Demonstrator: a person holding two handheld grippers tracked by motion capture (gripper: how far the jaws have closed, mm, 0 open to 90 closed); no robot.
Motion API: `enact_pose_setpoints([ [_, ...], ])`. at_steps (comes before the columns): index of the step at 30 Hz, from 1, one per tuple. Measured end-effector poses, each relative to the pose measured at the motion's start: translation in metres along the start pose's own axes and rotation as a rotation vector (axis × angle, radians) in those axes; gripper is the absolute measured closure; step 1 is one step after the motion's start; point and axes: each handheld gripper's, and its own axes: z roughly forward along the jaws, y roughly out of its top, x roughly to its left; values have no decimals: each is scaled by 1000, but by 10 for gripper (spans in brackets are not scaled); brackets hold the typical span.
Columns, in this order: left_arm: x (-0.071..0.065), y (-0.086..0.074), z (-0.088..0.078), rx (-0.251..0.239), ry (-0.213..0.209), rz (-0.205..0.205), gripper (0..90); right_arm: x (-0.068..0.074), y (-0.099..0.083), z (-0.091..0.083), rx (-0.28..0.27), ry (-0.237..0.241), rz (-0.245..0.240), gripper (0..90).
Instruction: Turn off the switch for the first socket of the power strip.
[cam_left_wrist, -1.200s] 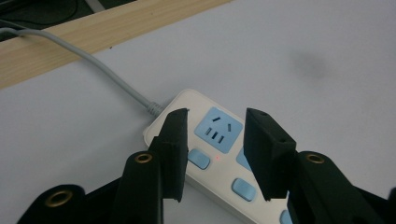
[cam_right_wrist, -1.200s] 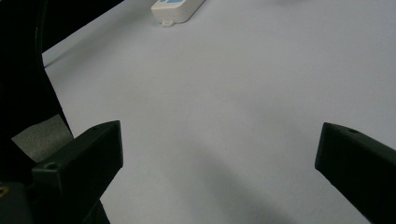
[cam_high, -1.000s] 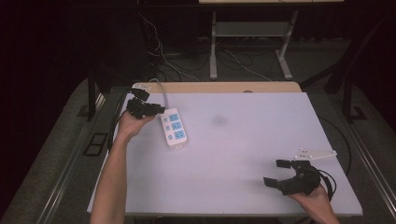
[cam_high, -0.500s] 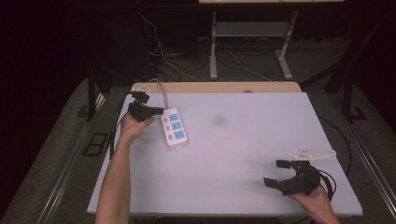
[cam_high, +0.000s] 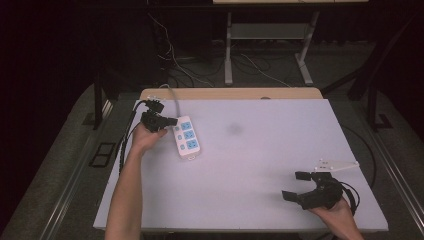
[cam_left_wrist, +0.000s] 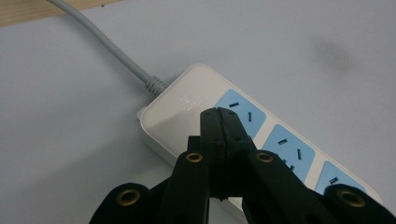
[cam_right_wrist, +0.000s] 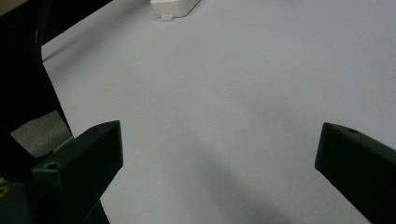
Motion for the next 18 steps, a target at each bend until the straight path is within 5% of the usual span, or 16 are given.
enact_pose_setpoints([
  [18, 0, -11, 8, 12, -16, -9, 890, -1, 0, 0, 4, -7, -2, 6],
])
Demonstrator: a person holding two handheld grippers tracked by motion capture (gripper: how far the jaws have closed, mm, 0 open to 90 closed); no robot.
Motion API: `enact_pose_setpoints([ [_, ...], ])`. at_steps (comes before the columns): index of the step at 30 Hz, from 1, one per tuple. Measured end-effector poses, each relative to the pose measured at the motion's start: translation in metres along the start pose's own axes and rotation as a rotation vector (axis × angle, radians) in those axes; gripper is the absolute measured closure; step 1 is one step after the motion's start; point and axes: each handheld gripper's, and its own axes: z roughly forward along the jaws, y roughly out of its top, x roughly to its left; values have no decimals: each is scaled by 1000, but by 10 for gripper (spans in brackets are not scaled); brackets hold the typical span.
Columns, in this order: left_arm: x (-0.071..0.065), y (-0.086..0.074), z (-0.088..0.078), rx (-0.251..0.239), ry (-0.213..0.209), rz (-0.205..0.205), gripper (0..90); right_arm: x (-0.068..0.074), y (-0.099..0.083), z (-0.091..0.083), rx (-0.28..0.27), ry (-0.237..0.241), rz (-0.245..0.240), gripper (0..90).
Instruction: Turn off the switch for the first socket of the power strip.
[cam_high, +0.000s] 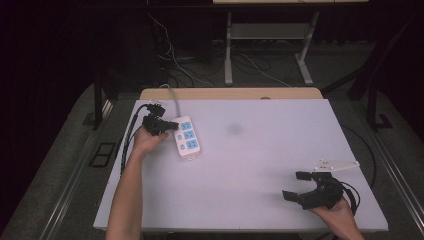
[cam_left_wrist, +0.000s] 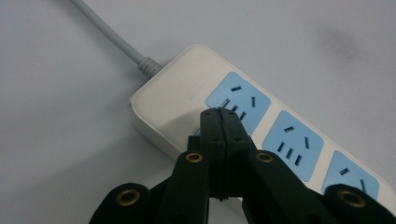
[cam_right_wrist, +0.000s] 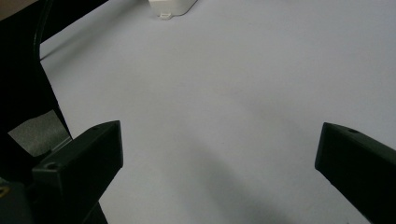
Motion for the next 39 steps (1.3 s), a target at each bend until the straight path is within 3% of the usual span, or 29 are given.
enact_pose_setpoints([
  [11, 0, 0, 1, 4, -6, -16, 895, 1, 0, -1, 0, -1, -8, 6],
  [15, 1, -3, 2, -24, -9, -25, 897, 1, 0, 0, 1, 3, -8, 6],
  [21, -5, -3, 3, -21, 28, -3, 898, 1, 0, -2, -8, 11, -3, 6],
  [26, -4, -5, 2, -33, 25, -22, 897, 1, 0, -2, -10, 8, -3, 6],
  [35, -8, -3, 2, -25, 55, -10, 897, 0, 0, -2, -10, 8, -3, 6],
  [36, -8, -3, 0, -48, 47, -15, 897, 0, 0, -2, -11, 9, -3, 6],
  [38, -9, -1, -2, -40, 91, -5, 897, 0, 0, -3, -14, 10, -2, 6],
  [39, -9, -1, -2, -37, 92, -4, 897, 0, 0, -3, -15, 10, -4, 6],
])
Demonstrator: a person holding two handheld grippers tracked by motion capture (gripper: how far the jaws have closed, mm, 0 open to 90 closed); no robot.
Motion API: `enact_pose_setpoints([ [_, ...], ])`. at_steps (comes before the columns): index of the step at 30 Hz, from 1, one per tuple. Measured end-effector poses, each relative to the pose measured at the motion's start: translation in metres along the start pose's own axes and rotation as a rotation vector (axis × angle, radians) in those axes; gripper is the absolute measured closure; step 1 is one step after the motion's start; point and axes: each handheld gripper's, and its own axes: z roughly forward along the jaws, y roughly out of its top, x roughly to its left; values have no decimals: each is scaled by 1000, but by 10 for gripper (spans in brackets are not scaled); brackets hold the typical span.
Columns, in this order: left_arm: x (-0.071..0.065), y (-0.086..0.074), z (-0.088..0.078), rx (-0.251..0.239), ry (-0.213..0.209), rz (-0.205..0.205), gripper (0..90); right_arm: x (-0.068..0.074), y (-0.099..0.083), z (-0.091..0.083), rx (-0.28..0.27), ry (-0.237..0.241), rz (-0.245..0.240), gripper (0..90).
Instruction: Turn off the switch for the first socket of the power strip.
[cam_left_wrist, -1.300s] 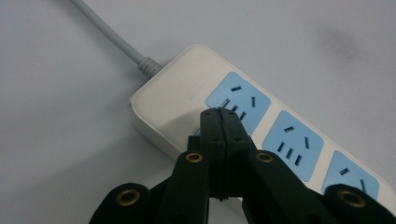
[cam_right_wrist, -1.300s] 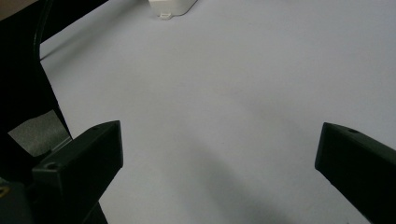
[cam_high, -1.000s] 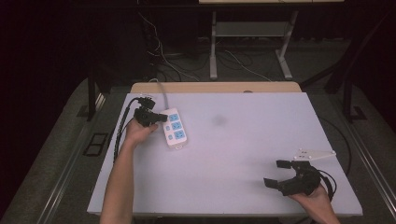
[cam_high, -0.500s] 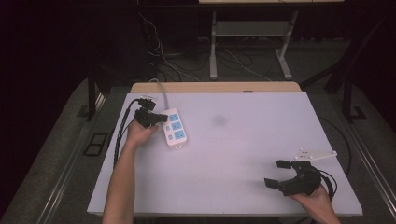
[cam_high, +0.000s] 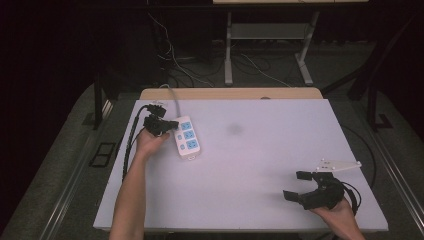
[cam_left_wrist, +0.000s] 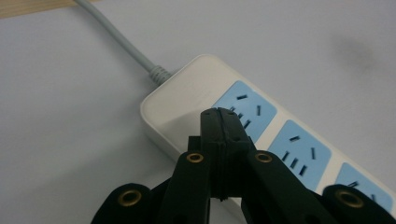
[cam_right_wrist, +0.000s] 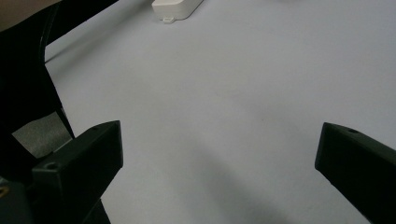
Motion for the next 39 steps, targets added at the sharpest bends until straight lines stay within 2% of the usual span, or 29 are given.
enact_pose_setpoints([
  [8, -1, 3, -12, -18, -12, 7, 896, -1, 0, 0, -2, 2, -1, 6],
  [23, -2, 7, -54, -101, -18, -20, 896, -1, 0, 0, -2, 1, -2, 6],
  [30, -10, 7, -70, -133, -29, -28, 896, -1, 0, 0, -2, 5, -4, 6],
  [39, -23, 3, -90, -167, -43, -18, 894, 0, 1, 2, 1, 9, -9, 6],
])
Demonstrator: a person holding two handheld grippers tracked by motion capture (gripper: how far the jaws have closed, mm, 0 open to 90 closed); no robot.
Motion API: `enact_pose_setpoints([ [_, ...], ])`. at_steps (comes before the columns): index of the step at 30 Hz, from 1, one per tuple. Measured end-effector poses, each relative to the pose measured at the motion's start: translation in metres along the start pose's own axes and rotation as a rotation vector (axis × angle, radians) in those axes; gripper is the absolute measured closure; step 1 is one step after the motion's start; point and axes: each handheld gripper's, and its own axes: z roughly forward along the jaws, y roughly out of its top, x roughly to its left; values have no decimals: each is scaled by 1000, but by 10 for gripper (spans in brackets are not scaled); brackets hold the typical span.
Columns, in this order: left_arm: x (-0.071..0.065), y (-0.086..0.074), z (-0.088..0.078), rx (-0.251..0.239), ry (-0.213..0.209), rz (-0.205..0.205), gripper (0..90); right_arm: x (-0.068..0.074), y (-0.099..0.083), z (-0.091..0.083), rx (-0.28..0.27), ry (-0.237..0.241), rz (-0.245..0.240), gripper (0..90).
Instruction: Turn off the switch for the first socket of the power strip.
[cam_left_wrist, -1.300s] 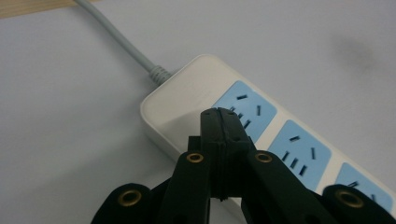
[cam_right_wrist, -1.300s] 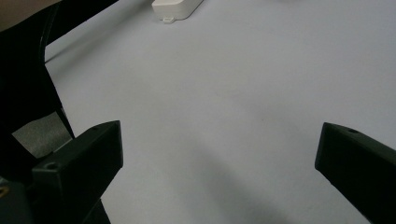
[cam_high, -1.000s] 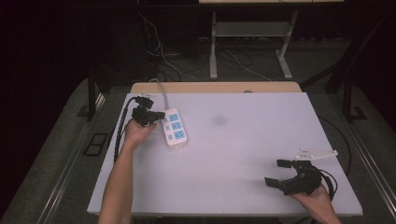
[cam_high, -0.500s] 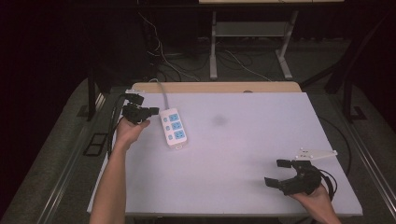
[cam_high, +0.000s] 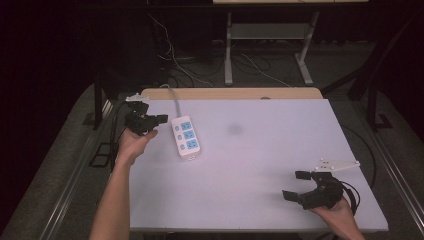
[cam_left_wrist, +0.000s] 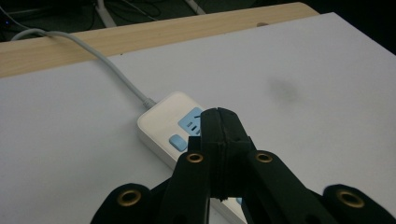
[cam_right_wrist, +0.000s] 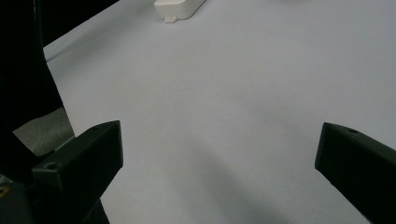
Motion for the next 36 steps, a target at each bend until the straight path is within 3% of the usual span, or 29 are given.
enact_pose_setpoints([
  [3, -5, -1, -7, -24, -10, 3, 877, 0, 0, -1, -8, 1, 3, 6],
  [5, -8, -2, -11, -39, -15, 4, 768, -1, 0, -1, -9, 1, 4, 7],
  [8, -10, -4, -17, -60, -37, 2, 706, 0, 0, -1, -10, 1, 5, 6],
  [13, -12, -9, -26, -76, -64, -22, 490, -1, 0, -2, -13, 1, 5, 6],
  [17, -13, -14, -33, -104, -109, -21, 329, 0, 0, -2, -14, 0, 4, 6],
  [21, -17, -18, -38, -116, -125, -8, 205, 0, 0, -2, -16, -2, 5, 6],
  [32, -33, -26, -46, -102, -147, 27, 3, 0, 0, -2, -18, -3, 6, 6],
  [36, -39, -31, -48, -87, -148, 52, 0, 0, 0, -3, -18, -4, 6, 6],
])
